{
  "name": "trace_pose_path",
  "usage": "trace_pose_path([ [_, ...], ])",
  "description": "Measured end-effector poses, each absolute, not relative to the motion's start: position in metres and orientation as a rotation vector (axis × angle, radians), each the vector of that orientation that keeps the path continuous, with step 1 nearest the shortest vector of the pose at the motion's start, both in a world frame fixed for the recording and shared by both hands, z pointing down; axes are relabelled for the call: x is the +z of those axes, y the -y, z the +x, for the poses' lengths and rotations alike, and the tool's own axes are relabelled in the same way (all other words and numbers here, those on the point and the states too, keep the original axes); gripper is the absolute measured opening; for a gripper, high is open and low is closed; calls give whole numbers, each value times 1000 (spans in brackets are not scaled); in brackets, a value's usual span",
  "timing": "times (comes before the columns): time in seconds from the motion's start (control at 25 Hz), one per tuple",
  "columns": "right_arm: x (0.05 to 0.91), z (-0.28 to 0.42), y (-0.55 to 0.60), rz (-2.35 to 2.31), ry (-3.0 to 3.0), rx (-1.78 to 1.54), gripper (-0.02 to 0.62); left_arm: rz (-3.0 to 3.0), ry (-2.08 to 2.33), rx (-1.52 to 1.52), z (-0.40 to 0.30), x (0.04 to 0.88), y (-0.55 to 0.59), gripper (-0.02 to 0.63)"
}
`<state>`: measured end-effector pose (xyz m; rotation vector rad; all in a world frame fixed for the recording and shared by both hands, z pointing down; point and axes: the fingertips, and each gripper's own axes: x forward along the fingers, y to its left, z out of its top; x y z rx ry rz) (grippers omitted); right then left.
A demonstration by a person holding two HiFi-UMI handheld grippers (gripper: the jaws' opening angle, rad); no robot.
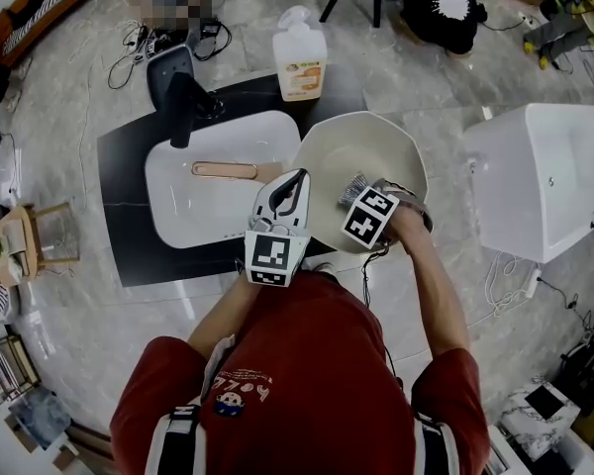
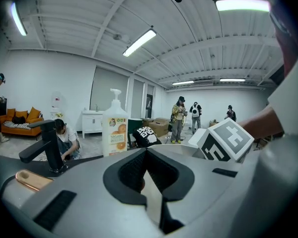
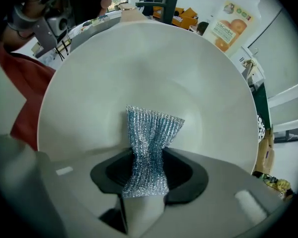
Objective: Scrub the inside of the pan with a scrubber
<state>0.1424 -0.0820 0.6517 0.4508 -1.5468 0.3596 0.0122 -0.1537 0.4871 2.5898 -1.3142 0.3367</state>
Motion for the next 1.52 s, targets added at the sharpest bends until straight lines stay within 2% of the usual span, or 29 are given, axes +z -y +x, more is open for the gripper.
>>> trace_pose_path([
  [0.32,651,108,81,406,1672,362,193,2581,1344,344,8,486,151,6],
  [0.72,656,116,147,583,1671,219,193,2568,1384,343,0,484,147,6],
  [0.96,649,120,167,748,1723,256,192,2577,1389,335,0,479,142,6],
  [1.2,608,124,161,962,1836,297,190,2607,1396,314,4,465,137,6],
  [1.52,501,139,138,1380,2059,315,189,2652,1432,224,9,421,119,6],
])
